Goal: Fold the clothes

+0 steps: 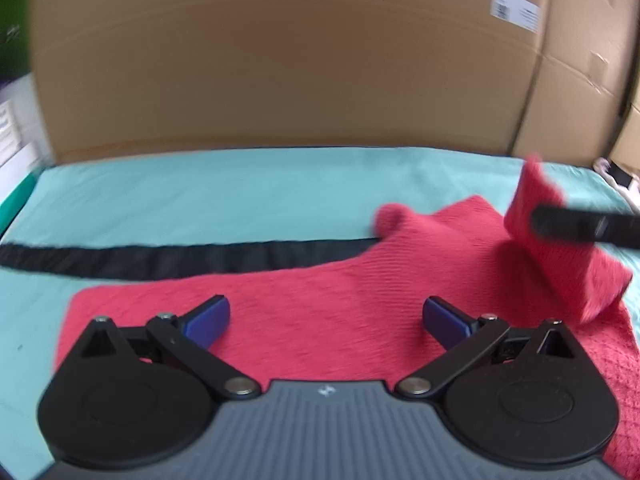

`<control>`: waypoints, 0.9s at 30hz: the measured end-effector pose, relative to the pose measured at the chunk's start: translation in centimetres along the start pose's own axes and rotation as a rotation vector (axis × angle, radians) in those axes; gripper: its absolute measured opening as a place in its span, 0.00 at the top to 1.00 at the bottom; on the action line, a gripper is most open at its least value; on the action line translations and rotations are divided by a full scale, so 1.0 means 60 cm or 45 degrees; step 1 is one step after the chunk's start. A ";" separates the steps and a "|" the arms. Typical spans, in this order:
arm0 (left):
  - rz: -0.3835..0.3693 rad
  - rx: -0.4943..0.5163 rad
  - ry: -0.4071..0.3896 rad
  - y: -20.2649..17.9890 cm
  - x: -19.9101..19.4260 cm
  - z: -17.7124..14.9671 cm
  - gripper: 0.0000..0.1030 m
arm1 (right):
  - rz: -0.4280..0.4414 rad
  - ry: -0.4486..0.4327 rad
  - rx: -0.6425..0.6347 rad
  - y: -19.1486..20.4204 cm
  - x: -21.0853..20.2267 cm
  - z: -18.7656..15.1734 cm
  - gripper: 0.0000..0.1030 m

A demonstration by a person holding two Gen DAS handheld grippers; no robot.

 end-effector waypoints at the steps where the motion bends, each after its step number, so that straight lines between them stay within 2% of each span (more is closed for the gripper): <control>1: 0.004 -0.023 0.003 0.012 -0.002 -0.001 0.01 | -0.006 0.025 -0.016 0.004 0.010 -0.007 0.92; 7: 0.004 -0.093 -0.001 0.046 -0.006 0.001 0.01 | -0.026 0.131 -0.049 0.013 0.040 -0.038 0.92; 14: -0.013 -0.089 -0.022 0.046 -0.009 0.010 0.01 | -0.019 0.138 0.022 0.005 0.050 -0.047 0.91; 17: -0.014 -0.085 -0.025 0.047 -0.010 0.010 0.01 | 0.061 0.160 0.102 0.006 0.064 -0.051 0.86; 18: -0.012 -0.083 -0.025 0.049 -0.011 0.010 0.01 | 0.097 0.172 0.135 0.006 0.067 -0.052 0.76; 19: -0.009 -0.082 -0.025 0.051 -0.012 0.010 0.01 | 0.143 0.175 0.172 0.007 0.063 -0.050 0.74; 21: -0.005 -0.081 -0.027 0.056 -0.013 0.012 0.01 | 0.201 0.120 0.194 0.009 0.035 -0.037 0.71; 23: -0.005 -0.085 -0.034 0.060 -0.015 0.014 0.01 | 0.136 0.035 0.146 0.000 -0.006 -0.022 0.71; 25: -0.006 -0.084 -0.039 0.061 -0.015 0.016 0.01 | 0.002 -0.022 0.097 -0.022 -0.038 -0.012 0.71; 27: -0.008 -0.073 -0.040 0.056 -0.014 0.017 0.01 | -0.175 0.022 -0.008 -0.039 -0.038 -0.017 0.74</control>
Point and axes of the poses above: each gripper's, at about its wrist camera, not at the fingertips, and x roughly the way its jaws point, y to its left, z to its top, the point moved 8 cm from there along x, roughly the way its jaws point, and after that the axes turned 11 degrees about z, right-handed, at the moved point
